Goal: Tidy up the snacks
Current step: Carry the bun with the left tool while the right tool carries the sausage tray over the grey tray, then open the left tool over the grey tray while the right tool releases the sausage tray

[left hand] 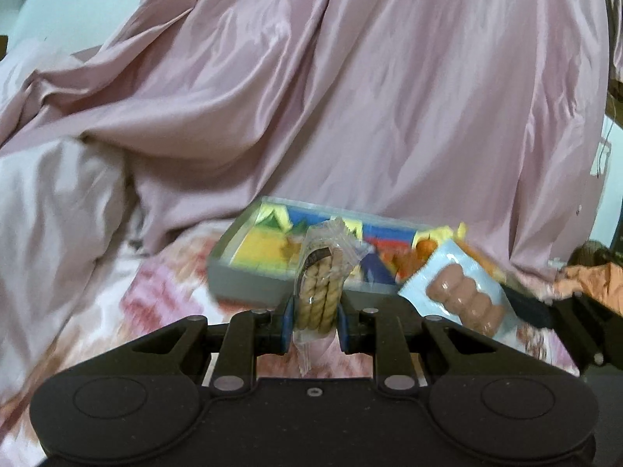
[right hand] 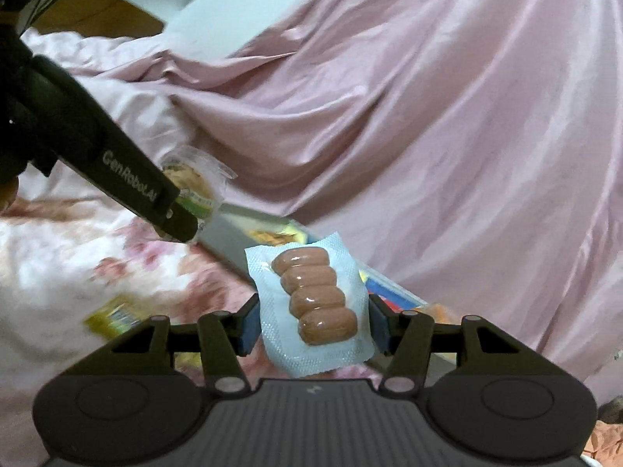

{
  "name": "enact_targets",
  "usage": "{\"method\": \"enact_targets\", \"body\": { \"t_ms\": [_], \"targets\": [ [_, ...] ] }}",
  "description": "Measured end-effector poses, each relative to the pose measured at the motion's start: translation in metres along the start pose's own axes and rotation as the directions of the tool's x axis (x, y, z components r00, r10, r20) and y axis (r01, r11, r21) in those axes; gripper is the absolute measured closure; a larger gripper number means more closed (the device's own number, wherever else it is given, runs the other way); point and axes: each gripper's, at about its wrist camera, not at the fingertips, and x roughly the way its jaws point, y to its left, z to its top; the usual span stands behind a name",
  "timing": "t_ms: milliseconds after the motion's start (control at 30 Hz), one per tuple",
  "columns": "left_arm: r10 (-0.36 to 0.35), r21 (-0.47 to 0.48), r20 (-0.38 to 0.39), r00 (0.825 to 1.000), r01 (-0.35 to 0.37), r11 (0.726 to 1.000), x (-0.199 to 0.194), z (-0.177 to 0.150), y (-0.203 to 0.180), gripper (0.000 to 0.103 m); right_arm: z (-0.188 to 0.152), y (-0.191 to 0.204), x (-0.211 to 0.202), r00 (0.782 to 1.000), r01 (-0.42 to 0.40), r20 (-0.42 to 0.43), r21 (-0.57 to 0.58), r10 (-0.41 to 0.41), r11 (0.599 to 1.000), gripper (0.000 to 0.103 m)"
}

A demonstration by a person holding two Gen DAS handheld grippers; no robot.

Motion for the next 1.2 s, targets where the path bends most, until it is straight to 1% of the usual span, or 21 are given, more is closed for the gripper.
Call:
{"method": "enact_targets", "body": {
  "t_ms": [133,233,433,533,733,900,1200],
  "targets": [
    [-0.003,-0.012,0.022,1.000,0.003,1.000,0.023,0.025,-0.011,0.079,0.001,-0.025,0.011,0.999,0.042,0.012,0.072,-0.043,0.996,0.043],
    [-0.005,-0.007,0.018,1.000,0.005,1.000,0.044,0.041,-0.021,0.079,0.000,-0.042,0.022,0.998,0.067,0.013,0.115,-0.069,0.991,0.043],
    [-0.015,0.022,0.001,1.000,0.015,1.000,0.077,0.058,-0.041,0.079,0.002,-0.061,0.045,0.996,0.086,0.003,0.158,-0.087,0.984,0.043],
    [-0.017,0.029,-0.019,1.000,0.017,0.999,0.090,0.060,-0.046,0.079,0.003,-0.069,0.056,0.997,0.077,-0.009,0.181,-0.077,0.980,0.043],
    [-0.016,0.010,-0.078,0.997,0.017,1.000,0.113,0.057,-0.051,0.079,0.002,-0.076,0.068,0.997,0.064,-0.043,0.192,-0.057,0.979,0.043],
    [-0.015,-0.002,-0.100,0.995,0.015,1.000,0.122,0.053,-0.052,0.079,0.001,-0.081,0.075,0.996,0.063,-0.070,0.215,-0.049,0.975,0.042],
    [-0.008,-0.005,-0.132,0.991,0.007,1.000,0.128,0.049,-0.055,0.079,0.002,-0.084,0.082,0.995,0.061,-0.093,0.233,-0.040,0.970,0.042]
  ]
}}
